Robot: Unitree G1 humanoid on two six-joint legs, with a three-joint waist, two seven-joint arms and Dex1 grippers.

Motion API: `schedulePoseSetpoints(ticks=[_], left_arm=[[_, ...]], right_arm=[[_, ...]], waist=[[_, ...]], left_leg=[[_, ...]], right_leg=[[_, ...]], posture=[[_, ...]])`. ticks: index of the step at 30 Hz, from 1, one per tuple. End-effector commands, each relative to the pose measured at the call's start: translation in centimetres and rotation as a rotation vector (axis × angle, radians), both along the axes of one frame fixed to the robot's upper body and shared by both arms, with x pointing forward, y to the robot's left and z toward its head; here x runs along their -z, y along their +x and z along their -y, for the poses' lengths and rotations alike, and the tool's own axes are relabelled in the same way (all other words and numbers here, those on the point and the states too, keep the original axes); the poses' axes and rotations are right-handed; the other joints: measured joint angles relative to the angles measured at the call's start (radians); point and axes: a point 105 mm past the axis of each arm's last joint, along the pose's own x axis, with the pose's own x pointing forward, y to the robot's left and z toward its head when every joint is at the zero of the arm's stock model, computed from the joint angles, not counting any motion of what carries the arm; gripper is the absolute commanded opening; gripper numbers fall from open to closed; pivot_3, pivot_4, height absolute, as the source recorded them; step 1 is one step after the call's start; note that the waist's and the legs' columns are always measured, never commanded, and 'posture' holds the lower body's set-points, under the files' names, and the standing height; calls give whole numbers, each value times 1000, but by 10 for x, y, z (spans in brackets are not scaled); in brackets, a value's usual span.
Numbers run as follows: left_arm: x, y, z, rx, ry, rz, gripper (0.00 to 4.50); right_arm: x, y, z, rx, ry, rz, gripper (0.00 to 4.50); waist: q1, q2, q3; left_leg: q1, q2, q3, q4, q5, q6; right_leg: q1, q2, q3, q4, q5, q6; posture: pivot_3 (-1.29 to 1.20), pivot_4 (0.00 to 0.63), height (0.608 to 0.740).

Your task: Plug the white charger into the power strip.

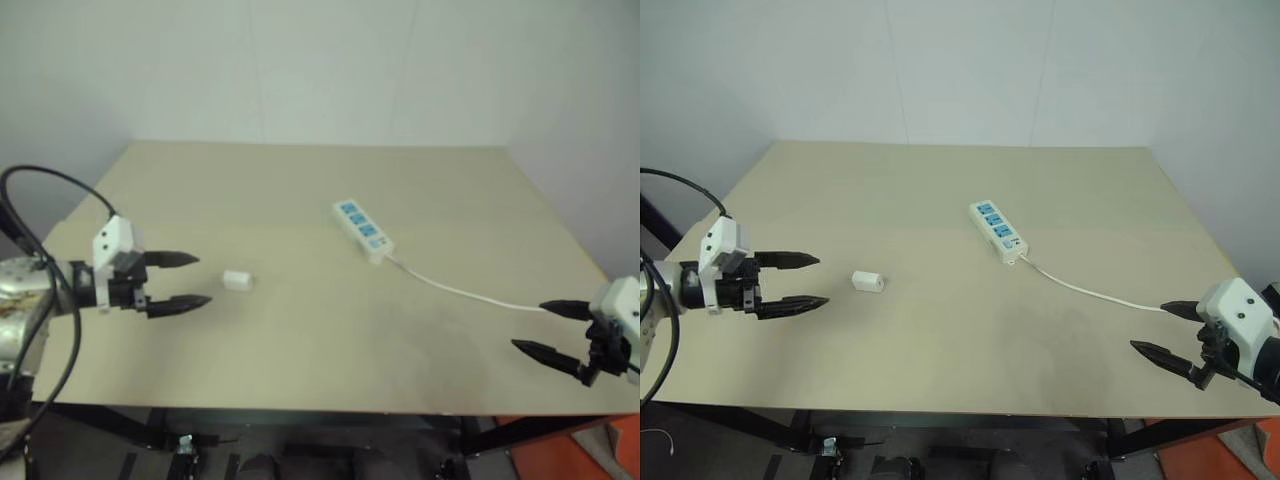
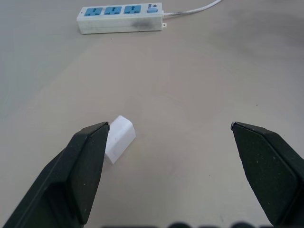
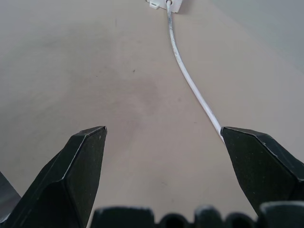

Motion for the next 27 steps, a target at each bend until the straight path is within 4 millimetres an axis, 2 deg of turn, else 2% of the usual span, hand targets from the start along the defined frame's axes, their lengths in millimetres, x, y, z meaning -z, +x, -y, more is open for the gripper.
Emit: schedulePoseSetpoints(ticks=[1,11,15,18,24,27], left_arm=[[-4,-1,-3,0,23,9,4485],[0,-3,-3,-3,21,4,4485],[0,-1,-2,-3,19,10,4485],[4,2,2,11,38,10,4485],[2,8,6,8,53,32,4485],[2,8,9,23,89,40,4485]], right_arm=[[-8,0,0,-9,-16,39,4500],[-9,0,0,-12,-17,39,4500],[-9,12,-4,-6,12,59,4500],[-2,34,-20,-32,57,74,4500],[20,109,-59,21,149,96,4500],[27,139,-77,35,180,93,4500]], waist=[[0,0,0],[0,0,0],[-3,0,0],[-8,0,0],[-12,-1,1],[-8,0,2]], left_leg=[[0,0,0,0,0,0],[-1,0,0,0,0,0],[-1,0,0,0,0,0],[-1,0,0,0,0,0],[-1,1,0,0,0,0],[-2,1,1,0,0,0]], right_leg=[[0,0,0,0,0,0],[0,0,0,-1,0,0],[0,0,0,-2,0,1],[0,0,0,-2,1,1],[-1,1,1,-2,3,1],[-3,1,1,-3,4,0]], posture=[[0,150,740],[0,150,740],[0,150,740],[0,150,740],[0,150,740],[0,150,740]])
